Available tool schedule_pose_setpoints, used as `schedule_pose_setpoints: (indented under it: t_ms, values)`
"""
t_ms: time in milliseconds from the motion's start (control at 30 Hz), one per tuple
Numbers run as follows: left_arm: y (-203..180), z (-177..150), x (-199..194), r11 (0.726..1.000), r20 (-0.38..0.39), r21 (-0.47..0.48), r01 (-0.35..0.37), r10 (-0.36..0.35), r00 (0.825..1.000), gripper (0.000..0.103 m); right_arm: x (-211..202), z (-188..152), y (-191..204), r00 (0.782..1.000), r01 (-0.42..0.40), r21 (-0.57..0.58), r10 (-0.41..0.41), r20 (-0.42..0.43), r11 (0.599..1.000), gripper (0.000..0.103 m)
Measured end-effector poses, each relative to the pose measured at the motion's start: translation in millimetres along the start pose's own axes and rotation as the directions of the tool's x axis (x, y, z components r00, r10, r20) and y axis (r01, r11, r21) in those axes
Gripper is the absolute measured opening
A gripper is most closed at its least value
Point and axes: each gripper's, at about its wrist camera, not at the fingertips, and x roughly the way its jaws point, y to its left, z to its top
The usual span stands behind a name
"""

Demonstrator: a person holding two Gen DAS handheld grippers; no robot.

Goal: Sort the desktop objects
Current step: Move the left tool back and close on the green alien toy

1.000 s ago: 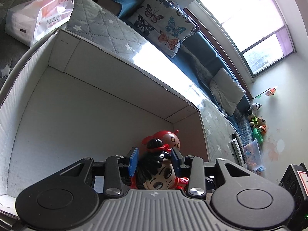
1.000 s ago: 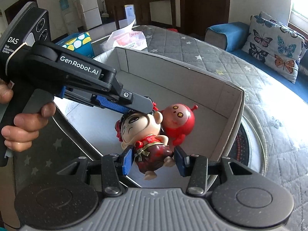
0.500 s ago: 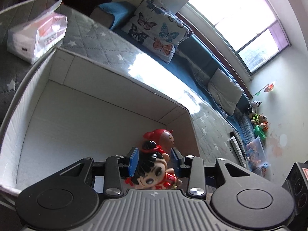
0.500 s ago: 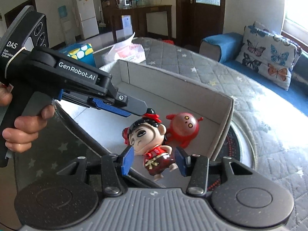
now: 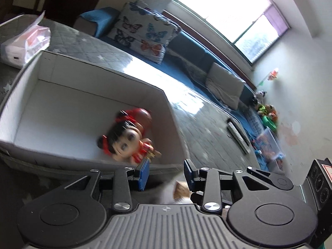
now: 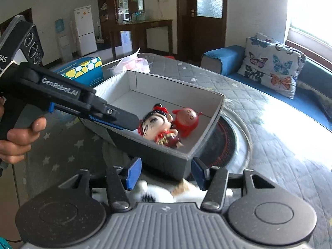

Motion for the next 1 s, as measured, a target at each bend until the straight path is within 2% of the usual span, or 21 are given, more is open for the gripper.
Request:
schedule_pose_setpoints:
  t_ms: [200, 400, 667, 1000]
  values:
    - [-24.0, -26.9, -3.3, 0.998, -0.022, 0.042, 0.05, -0.049, 0.999, 0.039, -31.4, -36.4, -4.5, 0.999, 0.053, 0.025, -0.053, 0.009, 0.998, 0.062]
    - [-46.6, -53.5, 8.4, 0.992, -0.082, 0.083, 0.093, -0.086, 0.993, 0.039, -48.1, -71.4, -12.9, 0.995, 0.101, 0.075, -0.101, -0.002, 0.992, 0.066]
    - [-68.4, -77.4, 30.3, 0.984, -0.154, 0.127, 0.122, -0.102, 0.983, 0.039, -48.7, -101.0, -24.7, 0.994, 0.106, 0.148, -0.105, -0.017, 0.983, 0.066]
    - [-68.2, -79.9, 57.8, 0.985, -0.194, 0.098, 0.145, -0.124, 0.973, 0.039, -36.0, -113.2, -31.2, 0.998, 0.069, 0.213, -0.068, -0.012, 0.975, 0.065]
